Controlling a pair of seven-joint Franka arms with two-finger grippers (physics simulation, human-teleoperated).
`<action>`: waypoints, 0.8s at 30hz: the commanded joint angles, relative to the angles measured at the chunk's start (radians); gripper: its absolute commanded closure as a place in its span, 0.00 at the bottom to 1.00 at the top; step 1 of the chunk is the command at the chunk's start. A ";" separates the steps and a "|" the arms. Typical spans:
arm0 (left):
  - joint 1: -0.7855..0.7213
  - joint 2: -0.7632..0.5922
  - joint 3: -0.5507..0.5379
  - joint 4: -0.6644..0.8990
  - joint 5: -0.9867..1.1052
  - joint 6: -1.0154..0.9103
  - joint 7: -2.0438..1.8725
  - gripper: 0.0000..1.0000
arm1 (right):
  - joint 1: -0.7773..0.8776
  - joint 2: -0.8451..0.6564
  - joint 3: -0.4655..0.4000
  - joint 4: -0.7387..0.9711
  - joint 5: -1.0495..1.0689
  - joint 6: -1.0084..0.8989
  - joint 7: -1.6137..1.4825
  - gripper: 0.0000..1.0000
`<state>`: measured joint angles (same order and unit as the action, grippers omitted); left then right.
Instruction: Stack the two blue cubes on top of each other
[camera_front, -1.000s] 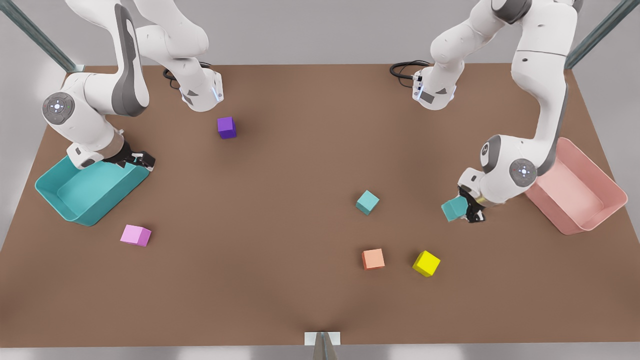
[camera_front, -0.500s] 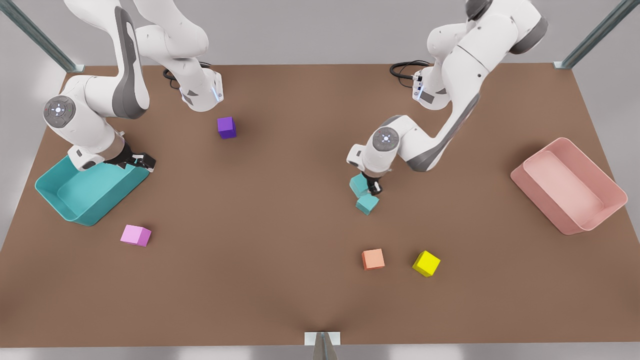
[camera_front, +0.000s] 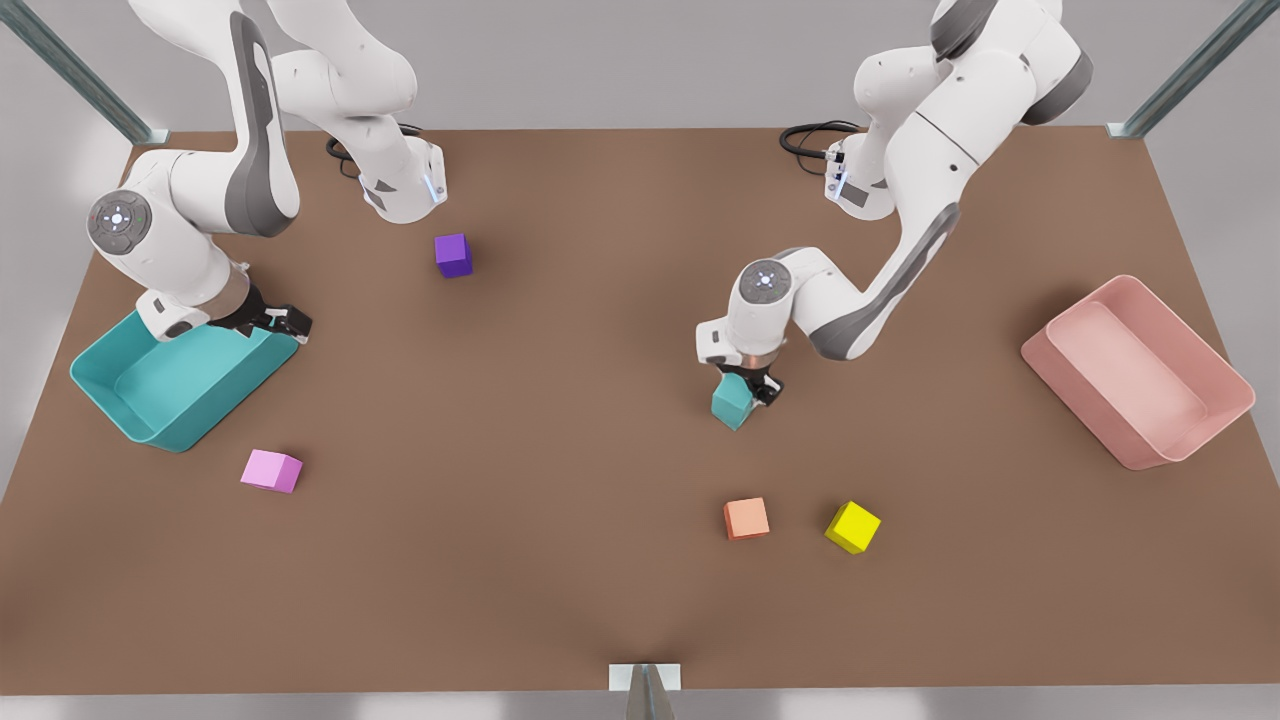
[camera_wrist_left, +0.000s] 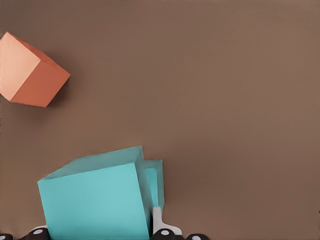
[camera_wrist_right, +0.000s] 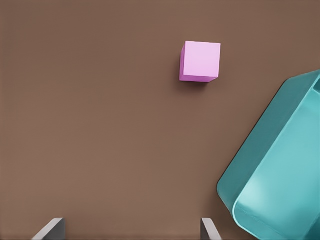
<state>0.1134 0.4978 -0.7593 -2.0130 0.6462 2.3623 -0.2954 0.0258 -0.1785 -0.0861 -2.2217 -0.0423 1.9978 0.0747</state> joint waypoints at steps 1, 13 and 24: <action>0.008 -0.002 0.000 -0.007 0.013 -0.001 -0.415 0.41 | -0.001 0.001 0.000 0.000 0.001 -0.001 -0.003 0.00; -0.003 -0.010 -0.003 -0.059 0.016 -0.020 -0.438 0.41 | -0.001 -0.002 0.000 0.000 0.002 -0.005 -0.003 0.00; -0.008 0.001 -0.012 -0.047 0.015 -0.009 -0.487 0.41 | 0.000 0.001 0.000 0.000 0.002 -0.002 -0.003 0.00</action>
<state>0.1064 0.4982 -0.7703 -2.0615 0.6749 2.3486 -0.6637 0.0257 -0.1769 -0.0860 -2.2217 -0.0411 1.9976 0.0745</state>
